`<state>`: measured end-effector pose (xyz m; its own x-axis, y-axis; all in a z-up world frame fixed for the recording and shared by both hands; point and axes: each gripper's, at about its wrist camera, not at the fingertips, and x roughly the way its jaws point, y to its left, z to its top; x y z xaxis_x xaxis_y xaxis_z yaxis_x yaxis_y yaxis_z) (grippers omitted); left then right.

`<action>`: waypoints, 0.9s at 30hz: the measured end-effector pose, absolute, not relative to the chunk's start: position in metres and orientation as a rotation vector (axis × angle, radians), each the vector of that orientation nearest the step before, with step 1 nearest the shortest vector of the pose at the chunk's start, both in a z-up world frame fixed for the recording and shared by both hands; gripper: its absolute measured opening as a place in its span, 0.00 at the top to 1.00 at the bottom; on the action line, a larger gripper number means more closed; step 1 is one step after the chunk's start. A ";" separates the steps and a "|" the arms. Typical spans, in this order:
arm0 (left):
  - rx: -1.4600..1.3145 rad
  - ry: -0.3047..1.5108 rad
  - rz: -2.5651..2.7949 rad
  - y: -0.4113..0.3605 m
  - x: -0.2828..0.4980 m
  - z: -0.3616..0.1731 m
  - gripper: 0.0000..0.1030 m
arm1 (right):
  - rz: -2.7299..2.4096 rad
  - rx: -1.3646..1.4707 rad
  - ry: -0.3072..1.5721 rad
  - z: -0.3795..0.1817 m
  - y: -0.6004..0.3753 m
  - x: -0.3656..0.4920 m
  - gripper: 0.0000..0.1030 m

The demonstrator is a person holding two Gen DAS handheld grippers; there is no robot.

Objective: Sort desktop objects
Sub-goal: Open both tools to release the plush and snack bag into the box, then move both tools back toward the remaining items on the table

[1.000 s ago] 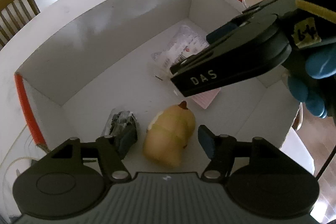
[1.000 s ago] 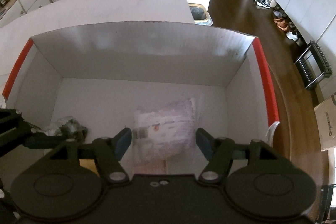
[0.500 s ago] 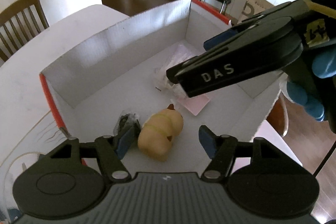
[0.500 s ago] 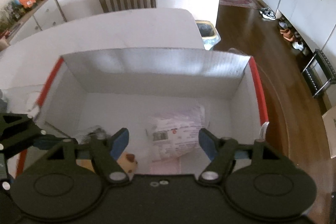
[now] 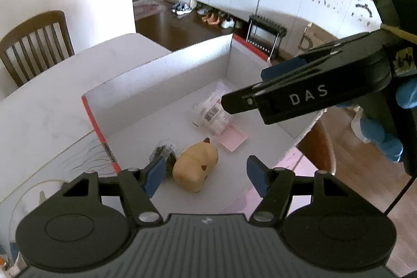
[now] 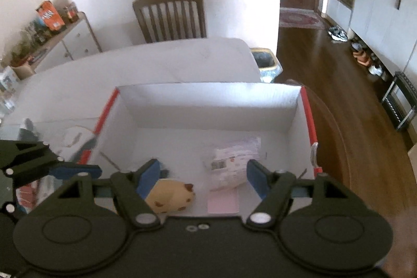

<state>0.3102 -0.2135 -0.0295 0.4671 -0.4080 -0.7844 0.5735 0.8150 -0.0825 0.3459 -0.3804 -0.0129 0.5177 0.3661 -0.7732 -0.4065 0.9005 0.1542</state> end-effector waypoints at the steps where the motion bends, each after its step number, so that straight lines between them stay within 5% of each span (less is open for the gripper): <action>1: 0.199 0.892 -0.606 -0.211 0.307 -0.027 0.34 | 0.469 -0.043 0.909 -0.010 -0.378 0.342 0.29; 27: 0.155 0.781 -0.532 -0.104 0.251 -0.003 0.34 | 0.536 -0.034 0.800 0.019 -0.303 0.261 0.24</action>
<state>0.2507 -0.1036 -0.0030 0.5866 -0.3979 -0.7054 0.5102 0.8580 -0.0596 0.2612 -0.3025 0.0189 0.5710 0.4442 -0.6904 -0.4693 0.8666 0.1694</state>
